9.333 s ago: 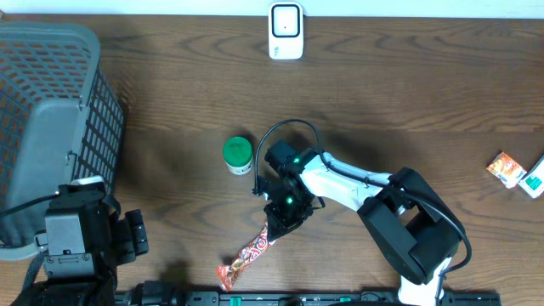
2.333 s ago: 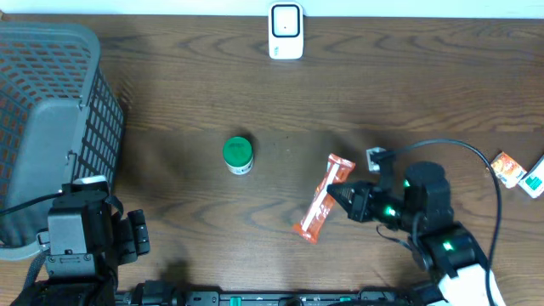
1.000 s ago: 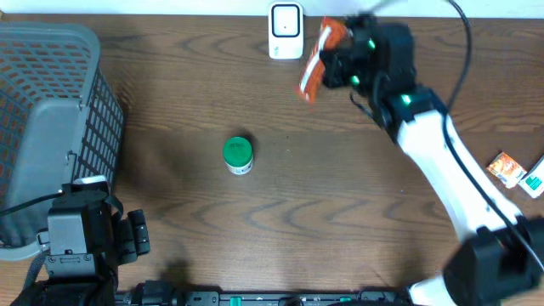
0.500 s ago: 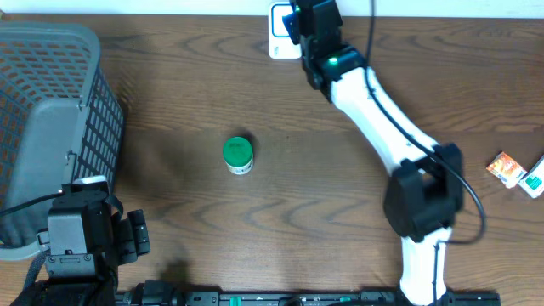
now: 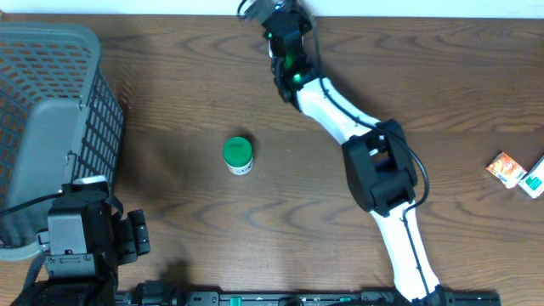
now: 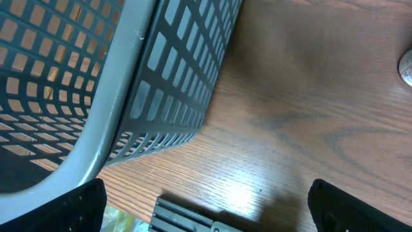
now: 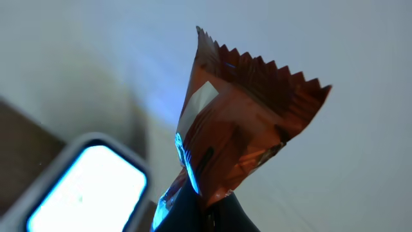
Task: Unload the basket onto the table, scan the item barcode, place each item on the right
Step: 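Carry the TOP bar to the right table edge and release it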
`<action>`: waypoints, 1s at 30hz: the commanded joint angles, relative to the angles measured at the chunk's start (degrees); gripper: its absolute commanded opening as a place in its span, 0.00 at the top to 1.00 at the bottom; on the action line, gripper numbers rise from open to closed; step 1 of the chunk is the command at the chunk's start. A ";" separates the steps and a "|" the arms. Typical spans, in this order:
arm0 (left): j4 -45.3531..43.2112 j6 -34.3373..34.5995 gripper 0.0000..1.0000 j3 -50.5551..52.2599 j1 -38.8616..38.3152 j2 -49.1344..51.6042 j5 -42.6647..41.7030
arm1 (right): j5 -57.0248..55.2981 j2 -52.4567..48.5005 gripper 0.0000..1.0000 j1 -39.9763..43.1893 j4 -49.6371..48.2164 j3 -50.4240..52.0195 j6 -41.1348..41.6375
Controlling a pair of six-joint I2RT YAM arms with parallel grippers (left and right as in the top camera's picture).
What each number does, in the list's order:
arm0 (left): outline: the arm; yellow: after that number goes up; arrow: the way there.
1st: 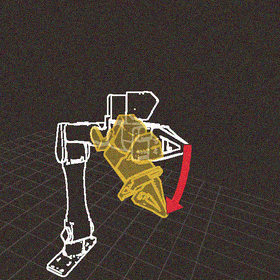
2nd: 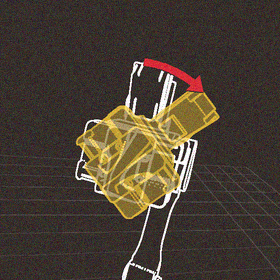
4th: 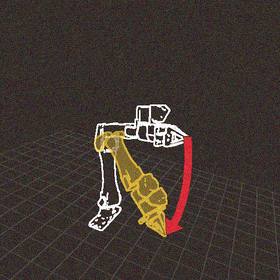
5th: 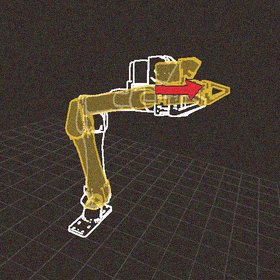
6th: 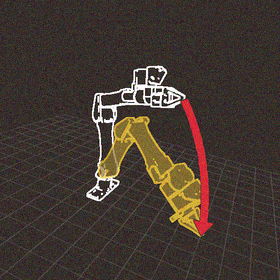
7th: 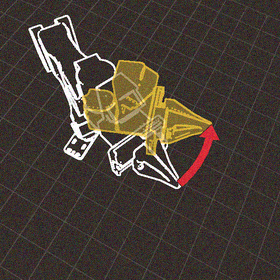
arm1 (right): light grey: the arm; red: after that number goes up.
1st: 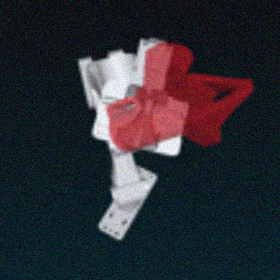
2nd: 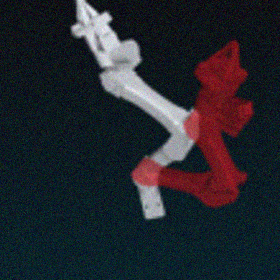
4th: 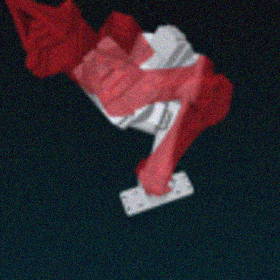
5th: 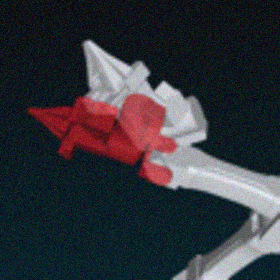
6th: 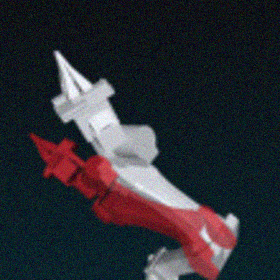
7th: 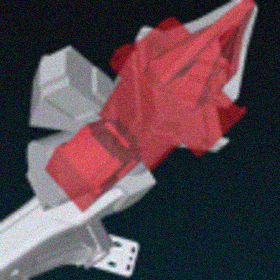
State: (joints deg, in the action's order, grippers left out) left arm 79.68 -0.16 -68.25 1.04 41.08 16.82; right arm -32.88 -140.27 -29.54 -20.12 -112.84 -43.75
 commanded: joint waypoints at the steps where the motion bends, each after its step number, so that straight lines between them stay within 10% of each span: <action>1: 0.24 0.07 0.02 -0.20 -0.15 -0.24 0.35 | 3.23 -3.26 0.99 -1.66 -0.44 -1.53 -6.03; 15: 0.24 0.04 0.02 -0.20 -0.15 -0.24 0.35 | -3.74 -5.35 0.99 -1.27 -10.43 -1.53 -23.28; 30: 0.24 0.07 0.02 -0.20 -0.15 -0.24 0.35 | -46.45 0.31 0.99 4.28 -9.64 -1.53 -30.10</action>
State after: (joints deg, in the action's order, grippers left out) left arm 79.68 -0.16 -68.25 1.04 41.08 16.82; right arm -64.86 -144.33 -29.32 -29.17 -113.21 -70.57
